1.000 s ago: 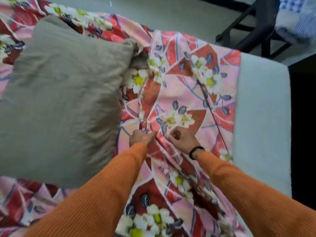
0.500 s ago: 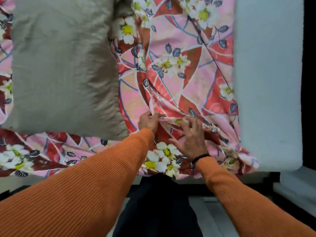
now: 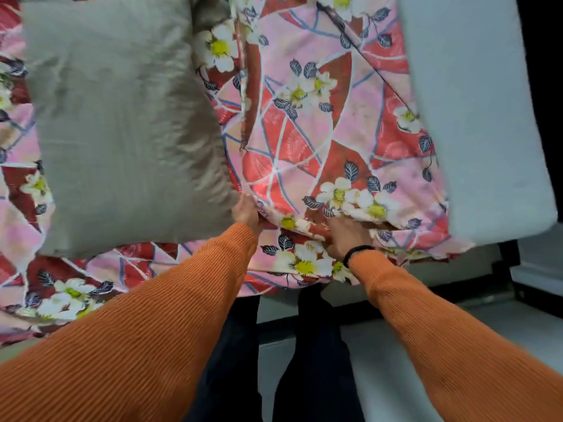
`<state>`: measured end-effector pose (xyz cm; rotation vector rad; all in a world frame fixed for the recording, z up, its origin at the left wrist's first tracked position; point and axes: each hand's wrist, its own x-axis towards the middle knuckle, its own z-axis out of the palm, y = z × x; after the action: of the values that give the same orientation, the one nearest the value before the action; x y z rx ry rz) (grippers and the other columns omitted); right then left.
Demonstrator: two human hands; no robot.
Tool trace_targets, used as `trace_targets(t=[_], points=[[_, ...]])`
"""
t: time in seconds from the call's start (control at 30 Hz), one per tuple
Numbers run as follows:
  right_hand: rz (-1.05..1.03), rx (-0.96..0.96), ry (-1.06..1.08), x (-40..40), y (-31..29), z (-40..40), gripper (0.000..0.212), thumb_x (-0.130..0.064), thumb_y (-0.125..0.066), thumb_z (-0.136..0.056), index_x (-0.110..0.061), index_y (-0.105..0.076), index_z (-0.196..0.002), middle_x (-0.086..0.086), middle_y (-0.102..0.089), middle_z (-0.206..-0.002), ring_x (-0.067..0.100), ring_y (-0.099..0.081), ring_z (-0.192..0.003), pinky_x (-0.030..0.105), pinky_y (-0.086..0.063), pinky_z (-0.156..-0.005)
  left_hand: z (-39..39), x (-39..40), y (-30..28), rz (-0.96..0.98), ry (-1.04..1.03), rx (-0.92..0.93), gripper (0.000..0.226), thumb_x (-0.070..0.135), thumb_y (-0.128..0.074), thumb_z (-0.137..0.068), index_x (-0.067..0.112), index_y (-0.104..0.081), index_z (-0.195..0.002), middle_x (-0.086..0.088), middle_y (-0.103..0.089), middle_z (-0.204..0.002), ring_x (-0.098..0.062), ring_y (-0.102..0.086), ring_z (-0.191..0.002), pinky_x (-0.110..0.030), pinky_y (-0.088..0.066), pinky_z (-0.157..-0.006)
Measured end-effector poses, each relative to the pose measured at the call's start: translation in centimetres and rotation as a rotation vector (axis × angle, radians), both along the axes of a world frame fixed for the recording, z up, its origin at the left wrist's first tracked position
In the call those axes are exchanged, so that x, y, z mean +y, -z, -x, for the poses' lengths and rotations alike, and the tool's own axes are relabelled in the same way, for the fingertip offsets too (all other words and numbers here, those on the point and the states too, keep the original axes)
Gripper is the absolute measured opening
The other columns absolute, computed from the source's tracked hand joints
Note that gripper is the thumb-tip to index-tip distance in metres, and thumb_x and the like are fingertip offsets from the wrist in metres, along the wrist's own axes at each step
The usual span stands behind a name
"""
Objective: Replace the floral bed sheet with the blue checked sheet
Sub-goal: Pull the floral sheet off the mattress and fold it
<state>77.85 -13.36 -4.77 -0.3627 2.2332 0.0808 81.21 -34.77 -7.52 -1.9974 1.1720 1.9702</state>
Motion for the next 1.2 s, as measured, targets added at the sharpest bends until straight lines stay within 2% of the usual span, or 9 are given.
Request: trace_targets(t=[0.07, 0.2, 0.37, 0.5, 0.57, 0.77, 0.9, 1.03, 1.2], points=[[-0.041, -0.008, 0.05, 0.7, -0.2, -1.9, 0.049, -0.019, -0.073, -0.086, -0.018, -0.05, -0.129, 0.014, -0.063, -0.113, 0.035, -0.065, -0.098, 0.045, -0.057, -0.084, -1.7, -1.0, 1.9, 0.042, 0.091, -0.053, 0.047, 0.054, -0.06, -0.093, 0.007, -0.069, -0.096, -0.016, -0.072, -0.095, -0.029, -0.069, -0.086, -0.046, -0.057, -0.086], [-0.05, -0.063, 0.114, 0.8, -0.8, -6.9, 0.045, -0.023, -0.069, -0.085, -0.02, -0.048, -0.125, 0.015, -0.066, -0.113, 0.037, -0.065, -0.102, 0.045, -0.055, -0.087, -5.0, -1.9, 1.9, 0.173, 0.526, 0.005, 0.055, 0.063, -0.058, -0.093, 0.014, -0.055, -0.068, -0.005, -0.052, -0.067, -0.017, -0.048, -0.064, -0.031, -0.04, -0.064], [0.003, -0.171, 0.351, -0.8, -0.2, -13.8, 0.068, -0.022, -0.067, -0.087, -0.036, -0.039, -0.147, 0.011, -0.063, -0.128, 0.035, -0.06, -0.118, 0.039, -0.05, -0.093, -10.5, -2.3, 0.4, 0.295, 1.232, 0.066, 0.057, 0.076, -0.062, -0.08, 0.019, -0.067, -0.084, 0.006, -0.067, -0.083, -0.015, -0.059, -0.076, -0.03, -0.042, -0.068], [0.056, -0.313, 0.719, -1.2, 0.9, -17.1, 0.02, -0.008, -0.065, -0.085, -0.016, -0.062, -0.103, 0.012, -0.064, -0.1, 0.029, -0.063, -0.095, 0.031, -0.049, -0.078, -16.5, -2.4, 0.0, 0.702, 2.166, 0.083, 0.058, 0.059, -0.075, -0.076, 0.025, -0.054, -0.117, -0.004, -0.052, -0.117, -0.024, -0.053, -0.103, -0.039, -0.049, -0.085], [0.141, -0.33, 1.069, -1.4, 1.2, -18.1, 0.01, -0.002, -0.063, -0.087, -0.012, -0.062, -0.084, 0.012, -0.063, -0.088, 0.03, -0.065, -0.088, 0.029, -0.051, -0.066, -18.1, -2.5, 0.2, 0.823, 2.332, 0.022, 0.059, 0.032, -0.073, -0.081, 0.023, -0.041, -0.129, -0.01, -0.042, -0.127, -0.029, -0.048, -0.11, -0.046, -0.048, -0.091], [0.634, -0.24, 2.201, -0.4, 2.4, -16.0, 0.045, -0.033, -0.078, -0.086, -0.016, -0.056, -0.121, 0.005, -0.059, -0.107, 0.026, -0.061, -0.093, 0.043, -0.058, -0.083, -17.3, -3.5, -0.5, 0.766, 2.255, 0.08, 0.014, 0.022, -0.054, -0.099, 0.016, -0.06, -0.11, -0.008, -0.06, -0.106, -0.029, -0.06, -0.095, -0.041, -0.053, -0.08], [0.838, -0.299, 2.18, -1.3, 4.2, -16.1, 0.079, -0.014, -0.095, -0.056, -0.005, -0.062, -0.128, 0.016, -0.071, -0.114, 0.025, -0.073, -0.084, 0.035, -0.061, -0.061, -17.8, -4.5, -0.5, 0.636, 2.197, -0.052, 0.016, 0.025, -0.056, -0.098, 0.019, -0.071, -0.099, -0.008, -0.07, -0.097, -0.029, -0.067, -0.086, -0.035, -0.055, -0.077], [0.604, -0.257, 2.043, -2.1, 4.1, -19.7, 0.023, -0.002, -0.077, -0.085, -0.011, -0.055, -0.085, 0.001, -0.056, -0.051, 0.004, -0.042, -0.032, 0.015, -0.033, -0.032, -19.9, -5.2, 0.0, 0.346, 2.157, -0.126, 0.021, 0.045, -0.07, -0.088, 0.03, -0.07, -0.102, 0.0, -0.074, -0.099, -0.02, -0.069, -0.086, -0.025, -0.054, -0.075], [0.352, -0.311, 1.984, -1.6, 4.7, -24.7, 0.016, -0.014, -0.07, -0.094, -0.008, -0.06, -0.083, 0.002, -0.058, -0.052, 0.007, -0.05, -0.036, 0.019, -0.043, -0.037, -20.4, -0.6, -1.4, -0.242, 1.054, -0.306, 0.052, 0.066, -0.07, -0.081, 0.021, -0.058, -0.104, -0.004, -0.07, -0.096, -0.022, -0.071, -0.084, -0.032, -0.059, -0.062]])
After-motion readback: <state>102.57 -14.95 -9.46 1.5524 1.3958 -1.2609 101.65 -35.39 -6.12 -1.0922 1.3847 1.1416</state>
